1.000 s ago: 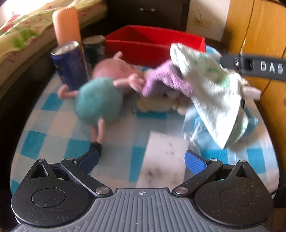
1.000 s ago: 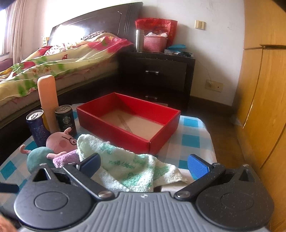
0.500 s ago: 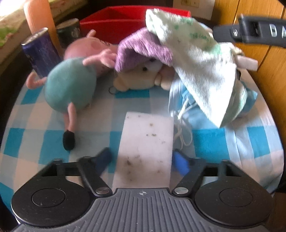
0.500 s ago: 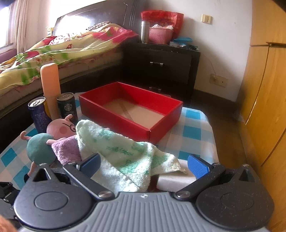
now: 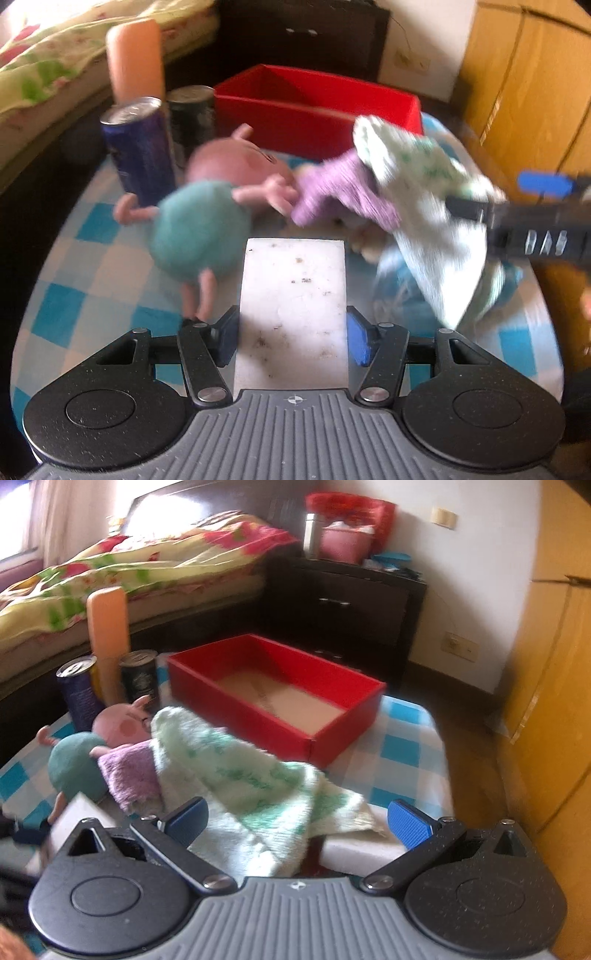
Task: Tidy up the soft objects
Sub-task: 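Grasp the green-and-white towel with the right tool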
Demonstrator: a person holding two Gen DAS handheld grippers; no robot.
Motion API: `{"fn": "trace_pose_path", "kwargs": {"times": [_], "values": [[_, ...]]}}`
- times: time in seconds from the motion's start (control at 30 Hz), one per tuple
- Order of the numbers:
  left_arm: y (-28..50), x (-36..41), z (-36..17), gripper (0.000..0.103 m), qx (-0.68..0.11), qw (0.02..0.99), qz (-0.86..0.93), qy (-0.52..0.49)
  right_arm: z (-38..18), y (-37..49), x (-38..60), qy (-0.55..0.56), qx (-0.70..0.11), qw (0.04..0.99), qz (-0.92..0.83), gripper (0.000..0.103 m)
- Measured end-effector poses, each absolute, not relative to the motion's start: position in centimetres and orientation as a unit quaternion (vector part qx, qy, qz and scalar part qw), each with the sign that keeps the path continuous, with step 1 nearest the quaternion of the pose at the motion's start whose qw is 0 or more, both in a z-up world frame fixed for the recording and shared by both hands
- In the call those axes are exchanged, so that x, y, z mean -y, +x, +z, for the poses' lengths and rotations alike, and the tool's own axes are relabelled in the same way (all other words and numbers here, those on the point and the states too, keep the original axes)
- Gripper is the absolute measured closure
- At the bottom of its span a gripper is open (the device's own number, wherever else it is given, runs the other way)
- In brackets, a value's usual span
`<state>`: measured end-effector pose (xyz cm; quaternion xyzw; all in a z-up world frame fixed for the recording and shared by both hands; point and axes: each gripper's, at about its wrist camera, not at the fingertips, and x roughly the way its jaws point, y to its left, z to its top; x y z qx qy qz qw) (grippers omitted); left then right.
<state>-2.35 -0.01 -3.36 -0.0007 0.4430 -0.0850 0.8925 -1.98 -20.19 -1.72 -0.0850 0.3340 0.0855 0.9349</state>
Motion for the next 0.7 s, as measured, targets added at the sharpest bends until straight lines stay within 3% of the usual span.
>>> {"fn": "trace_pose_path", "kwargs": {"times": [0.2,0.23,0.3,0.4,0.5,0.57,0.7], "values": [[-1.5,-0.9,-3.1,0.044,-0.442,0.893,-0.081,-0.035,-3.4,0.2,19.7,-0.063,-0.377,0.918,0.106,0.021],[-1.6,-0.9,-3.1,0.044,-0.442,0.892,-0.082,-0.038,-3.6,0.5,19.8,-0.055,-0.386,0.914,0.113,0.026],[-1.5,-0.9,-2.9,0.044,-0.441,0.892,-0.086,-0.044,-3.9,1.0,20.2,-0.033,-0.407,0.905,0.118,0.050],[-1.6,-1.1,-2.8,0.044,-0.435,0.895,-0.089,-0.048,-4.0,1.3,20.9,0.002,-0.430,0.894,0.127,0.076],[-1.7,-0.9,-2.6,0.044,-0.435,0.894,-0.093,-0.049,-4.1,1.1,21.3,0.015,-0.443,0.886,0.133,0.093],[-1.7,-0.7,-2.7,0.044,-0.434,0.895,-0.094,-0.045,-4.1,0.9,21.4,0.019,-0.453,0.880,0.143,0.103],[-1.8,-0.7,-2.6,0.044,-0.431,0.896,-0.094,-0.046,-4.1,0.4,21.8,0.036,-0.457,0.874,0.160,0.103]]}}
